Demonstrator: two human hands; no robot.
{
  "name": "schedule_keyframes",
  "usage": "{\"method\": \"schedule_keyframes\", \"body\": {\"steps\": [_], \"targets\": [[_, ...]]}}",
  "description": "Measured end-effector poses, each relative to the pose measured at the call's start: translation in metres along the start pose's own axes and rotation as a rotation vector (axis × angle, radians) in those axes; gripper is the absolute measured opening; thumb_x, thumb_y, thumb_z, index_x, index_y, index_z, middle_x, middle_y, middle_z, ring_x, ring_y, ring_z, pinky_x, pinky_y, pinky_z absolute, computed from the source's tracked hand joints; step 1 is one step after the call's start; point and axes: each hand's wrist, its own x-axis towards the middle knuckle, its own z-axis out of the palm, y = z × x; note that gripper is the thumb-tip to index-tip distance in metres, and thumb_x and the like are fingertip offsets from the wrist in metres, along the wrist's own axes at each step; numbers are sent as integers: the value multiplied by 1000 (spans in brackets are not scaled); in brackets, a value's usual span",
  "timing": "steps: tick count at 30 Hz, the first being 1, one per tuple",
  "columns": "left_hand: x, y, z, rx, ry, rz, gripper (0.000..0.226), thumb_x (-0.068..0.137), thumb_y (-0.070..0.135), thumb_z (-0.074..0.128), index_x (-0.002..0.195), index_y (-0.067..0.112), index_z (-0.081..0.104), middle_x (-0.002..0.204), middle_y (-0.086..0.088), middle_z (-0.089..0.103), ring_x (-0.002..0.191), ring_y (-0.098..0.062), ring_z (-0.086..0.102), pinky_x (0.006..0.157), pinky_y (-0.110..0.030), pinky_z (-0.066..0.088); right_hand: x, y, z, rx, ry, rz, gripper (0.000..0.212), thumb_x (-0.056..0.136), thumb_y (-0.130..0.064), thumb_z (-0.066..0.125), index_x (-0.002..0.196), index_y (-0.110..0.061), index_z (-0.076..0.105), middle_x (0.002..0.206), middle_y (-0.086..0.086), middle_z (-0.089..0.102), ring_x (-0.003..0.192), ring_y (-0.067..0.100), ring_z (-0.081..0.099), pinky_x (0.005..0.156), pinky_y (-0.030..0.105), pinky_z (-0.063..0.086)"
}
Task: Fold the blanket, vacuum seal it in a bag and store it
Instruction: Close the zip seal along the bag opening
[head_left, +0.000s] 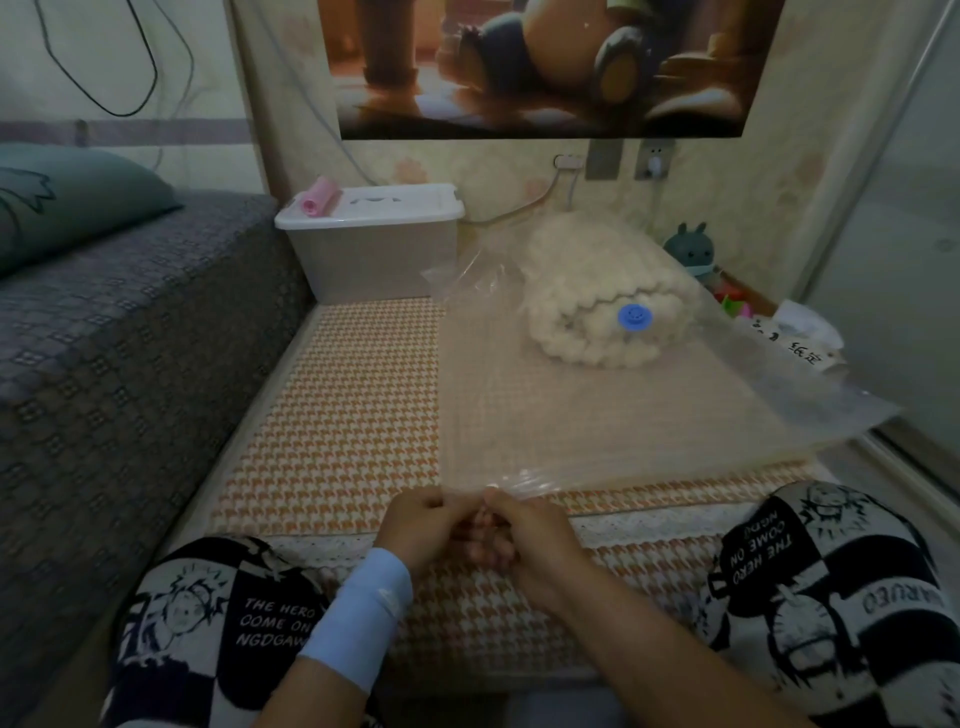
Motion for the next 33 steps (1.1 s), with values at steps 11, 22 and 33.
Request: {"method": "schedule_keyframes", "body": {"steps": [11,22,33], "targets": [[-5,5,7,-89,-40,-47,10,90,-2,59,82,-5,63,55,-10,62,42,-16,60,46,-24,55,18,0,0,47,169,-49,27,92,-5,63,67,0,54,51,11,51,41,24,57,42,33,50],[-2,5,0,-192,19,-43,15,90,3,60,76,-2,63,61,-14,62,48,-21,60,47,-27,54,19,-10,-23,153,94,58,19,98,-13,58,82,-3,58,60,4,43,31,9,34,48,31,52],[-6,10,2,-137,-52,-34,17,90,-1,58,74,2,63,60,-13,62,47,-19,61,46,-23,54,13,1,-2,159,-34,-2,26,96,-10,56,71,-3,54,53,8,46,32,10,33,40,24,37]]}}
